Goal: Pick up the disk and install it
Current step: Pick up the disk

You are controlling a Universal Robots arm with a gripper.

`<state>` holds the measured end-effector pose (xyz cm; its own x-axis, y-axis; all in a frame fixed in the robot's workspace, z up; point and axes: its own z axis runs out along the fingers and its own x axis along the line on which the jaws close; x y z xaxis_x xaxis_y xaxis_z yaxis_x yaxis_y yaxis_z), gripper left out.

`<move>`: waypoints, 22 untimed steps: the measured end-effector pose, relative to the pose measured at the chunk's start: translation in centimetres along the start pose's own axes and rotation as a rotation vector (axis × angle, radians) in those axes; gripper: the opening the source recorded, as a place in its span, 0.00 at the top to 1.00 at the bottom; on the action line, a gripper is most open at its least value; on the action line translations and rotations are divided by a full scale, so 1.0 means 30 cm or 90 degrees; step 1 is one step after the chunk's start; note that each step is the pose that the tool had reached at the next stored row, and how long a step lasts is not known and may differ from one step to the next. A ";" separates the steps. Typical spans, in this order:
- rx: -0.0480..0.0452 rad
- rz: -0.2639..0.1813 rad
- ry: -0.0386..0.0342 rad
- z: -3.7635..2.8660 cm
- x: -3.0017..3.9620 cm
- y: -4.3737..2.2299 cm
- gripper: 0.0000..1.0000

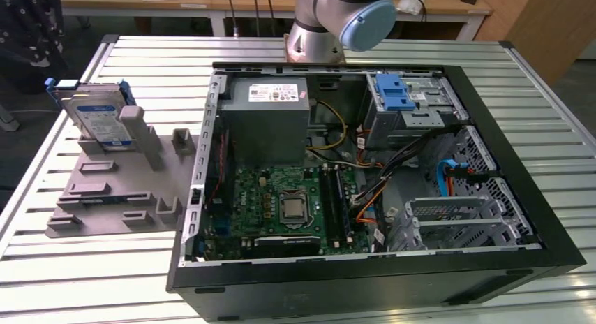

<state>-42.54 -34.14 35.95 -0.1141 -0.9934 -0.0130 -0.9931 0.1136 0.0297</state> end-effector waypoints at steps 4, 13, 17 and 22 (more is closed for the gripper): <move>0.0009 -0.001 -0.0001 0.001 0.000 0.000 0.65; 0.0021 -0.081 0.0020 0.020 0.000 0.000 0.36; 0.0091 -0.083 0.0023 0.038 0.002 0.023 0.36; 0.0197 -0.083 0.0034 0.059 -0.015 0.029 0.36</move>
<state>-43.42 -33.56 34.20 0.0164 -0.9998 -0.0094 -0.9999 -0.0163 -0.0028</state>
